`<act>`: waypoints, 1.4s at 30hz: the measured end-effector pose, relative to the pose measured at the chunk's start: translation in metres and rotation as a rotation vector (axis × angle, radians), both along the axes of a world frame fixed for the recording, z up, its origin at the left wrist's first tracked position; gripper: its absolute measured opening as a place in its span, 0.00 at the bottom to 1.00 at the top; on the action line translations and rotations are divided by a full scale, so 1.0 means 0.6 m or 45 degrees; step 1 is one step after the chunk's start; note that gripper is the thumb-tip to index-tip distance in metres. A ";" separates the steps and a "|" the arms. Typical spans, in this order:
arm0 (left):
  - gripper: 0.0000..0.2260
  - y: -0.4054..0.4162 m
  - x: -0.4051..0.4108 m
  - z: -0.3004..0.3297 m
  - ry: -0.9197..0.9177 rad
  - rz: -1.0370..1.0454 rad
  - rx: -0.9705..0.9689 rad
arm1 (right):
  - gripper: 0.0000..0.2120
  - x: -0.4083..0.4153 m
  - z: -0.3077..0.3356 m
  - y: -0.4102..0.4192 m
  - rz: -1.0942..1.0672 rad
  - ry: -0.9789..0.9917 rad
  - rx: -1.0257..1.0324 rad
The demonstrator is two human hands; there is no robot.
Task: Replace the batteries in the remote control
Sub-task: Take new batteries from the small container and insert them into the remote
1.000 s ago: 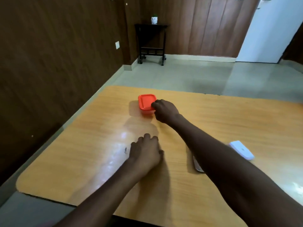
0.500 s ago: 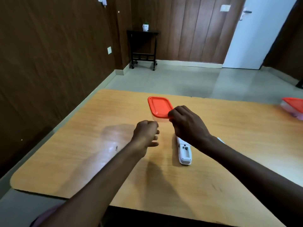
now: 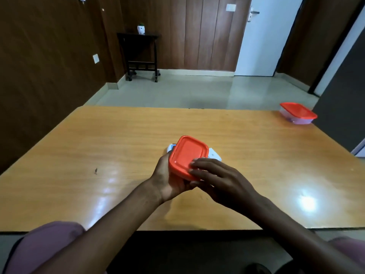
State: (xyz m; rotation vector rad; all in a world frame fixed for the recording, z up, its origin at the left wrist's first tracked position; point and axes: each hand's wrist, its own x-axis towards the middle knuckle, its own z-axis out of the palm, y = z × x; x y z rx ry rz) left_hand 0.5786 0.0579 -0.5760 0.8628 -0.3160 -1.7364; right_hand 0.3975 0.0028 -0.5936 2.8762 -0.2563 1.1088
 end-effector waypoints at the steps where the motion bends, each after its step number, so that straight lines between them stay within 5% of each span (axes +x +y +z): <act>1: 0.30 -0.002 -0.004 -0.001 0.001 -0.017 -0.007 | 0.12 -0.001 -0.003 0.001 0.007 -0.012 -0.033; 17: 0.22 -0.031 -0.002 0.003 -0.163 -0.016 0.006 | 0.07 -0.003 0.010 0.001 -0.109 -0.201 -0.161; 23: 0.19 -0.011 0.005 0.002 -0.281 -0.029 -0.088 | 0.07 -0.022 0.061 -0.038 -0.336 -0.692 0.170; 28: 0.16 -0.012 -0.011 0.005 -0.228 0.010 -0.094 | 0.12 -0.034 0.050 -0.070 -0.434 -0.518 0.143; 30: 0.16 -0.013 -0.014 0.008 -0.273 0.006 -0.152 | 0.15 -0.032 0.049 -0.083 -0.515 -0.539 0.297; 36: 0.20 -0.014 -0.008 0.002 -0.296 0.063 -0.137 | 0.22 -0.028 0.019 -0.143 -0.786 -0.858 1.603; 42: 0.22 -0.006 -0.011 0.005 -0.252 0.023 -0.161 | 0.19 -0.034 -0.006 -0.153 -1.170 -0.088 1.524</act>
